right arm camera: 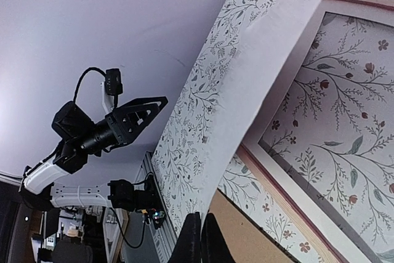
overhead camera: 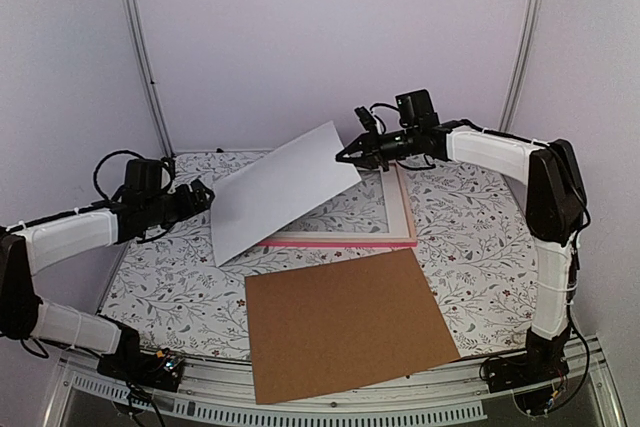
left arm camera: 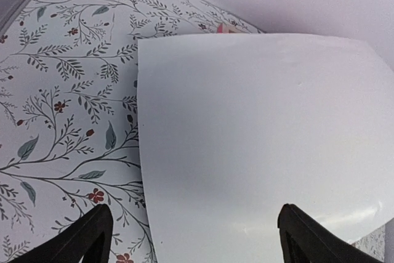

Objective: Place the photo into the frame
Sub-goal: Place the photo on the mat board.

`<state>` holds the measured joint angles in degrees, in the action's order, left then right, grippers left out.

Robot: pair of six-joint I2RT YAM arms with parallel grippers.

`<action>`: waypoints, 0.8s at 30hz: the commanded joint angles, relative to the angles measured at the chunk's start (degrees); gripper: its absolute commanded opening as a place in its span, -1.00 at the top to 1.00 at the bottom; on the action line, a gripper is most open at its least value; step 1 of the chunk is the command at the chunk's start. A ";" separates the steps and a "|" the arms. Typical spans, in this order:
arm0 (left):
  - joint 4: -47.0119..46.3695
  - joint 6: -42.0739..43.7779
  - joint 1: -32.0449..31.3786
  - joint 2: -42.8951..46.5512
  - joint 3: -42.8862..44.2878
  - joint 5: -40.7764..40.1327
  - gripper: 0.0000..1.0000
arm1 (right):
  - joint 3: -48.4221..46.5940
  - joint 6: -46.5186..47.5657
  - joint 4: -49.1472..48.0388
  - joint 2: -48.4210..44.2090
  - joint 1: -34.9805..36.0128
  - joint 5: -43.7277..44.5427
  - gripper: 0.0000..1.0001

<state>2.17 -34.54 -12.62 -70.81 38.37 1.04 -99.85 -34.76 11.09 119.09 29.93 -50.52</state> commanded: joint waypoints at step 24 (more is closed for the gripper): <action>-8.92 -2.10 0.76 -26.49 7.70 20.01 -0.88 | 18.83 5.99 9.35 -5.38 -4.91 22.70 1.00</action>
<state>-4.45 -36.42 -12.53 -95.68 43.92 18.55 -83.22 -29.67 19.53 111.74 26.13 -30.63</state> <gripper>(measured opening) 0.943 0.006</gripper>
